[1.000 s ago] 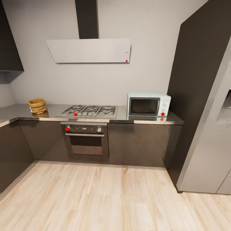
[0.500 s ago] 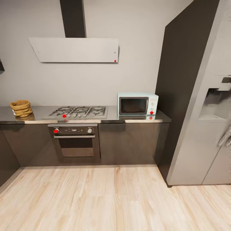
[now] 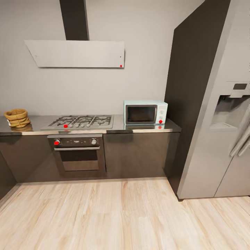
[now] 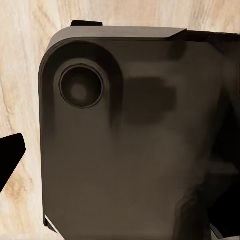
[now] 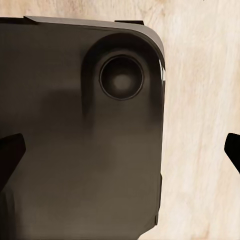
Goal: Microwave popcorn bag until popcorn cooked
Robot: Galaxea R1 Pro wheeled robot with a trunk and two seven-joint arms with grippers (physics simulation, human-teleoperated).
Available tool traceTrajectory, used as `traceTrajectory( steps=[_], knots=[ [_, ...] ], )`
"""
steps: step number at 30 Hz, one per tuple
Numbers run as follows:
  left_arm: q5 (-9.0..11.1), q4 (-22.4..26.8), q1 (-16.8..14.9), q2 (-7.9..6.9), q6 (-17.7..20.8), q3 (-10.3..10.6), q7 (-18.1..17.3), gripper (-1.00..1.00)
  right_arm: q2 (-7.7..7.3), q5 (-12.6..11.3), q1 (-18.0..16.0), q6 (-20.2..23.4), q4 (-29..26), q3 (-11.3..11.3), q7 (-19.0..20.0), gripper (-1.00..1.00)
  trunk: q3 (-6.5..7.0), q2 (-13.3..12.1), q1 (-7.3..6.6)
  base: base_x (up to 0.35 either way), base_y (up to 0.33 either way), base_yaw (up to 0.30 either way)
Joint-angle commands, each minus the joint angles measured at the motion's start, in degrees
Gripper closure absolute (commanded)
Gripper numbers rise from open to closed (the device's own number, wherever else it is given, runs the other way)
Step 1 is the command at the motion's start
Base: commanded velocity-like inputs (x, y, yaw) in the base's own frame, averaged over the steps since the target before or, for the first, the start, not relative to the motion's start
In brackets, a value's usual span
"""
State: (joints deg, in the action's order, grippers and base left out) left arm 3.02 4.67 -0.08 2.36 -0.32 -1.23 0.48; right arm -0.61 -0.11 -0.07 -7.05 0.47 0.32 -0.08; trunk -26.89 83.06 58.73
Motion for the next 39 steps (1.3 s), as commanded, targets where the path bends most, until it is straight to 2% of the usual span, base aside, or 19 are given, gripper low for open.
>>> traceTrajectory(
  steps=[1, 21, 39],
  knots=[
    [0.3, 0.0, 0.0, 0.02, 0.0, -0.1, 0.1, -1.0, 0.0, 0.0, 0.0, -0.3, 0.1, 0.0, 0.0, -1.0, -0.04, 0.0, 0.0, 0.0, 0.0, 0.0],
    [0.7, 0.0, 0.0, -0.07, 0.1, -0.1, 0.1, -1.0, 0.0, 0.0, 0.0, -0.3, 0.1, 0.1, 0.0, -1.0, -0.04, 0.0, 0.0, 0.253, -0.103, 0.0],
    [0.8, 0.0, 0.0, -0.07, 0.1, -0.1, 0.1, -1.0, 0.04, 0.2, 0.0, -0.3, 0.2, 0.1, 0.0, -1.0, -0.04, 0.0, 0.0, 0.31, -0.005, 0.0]
  ],
)
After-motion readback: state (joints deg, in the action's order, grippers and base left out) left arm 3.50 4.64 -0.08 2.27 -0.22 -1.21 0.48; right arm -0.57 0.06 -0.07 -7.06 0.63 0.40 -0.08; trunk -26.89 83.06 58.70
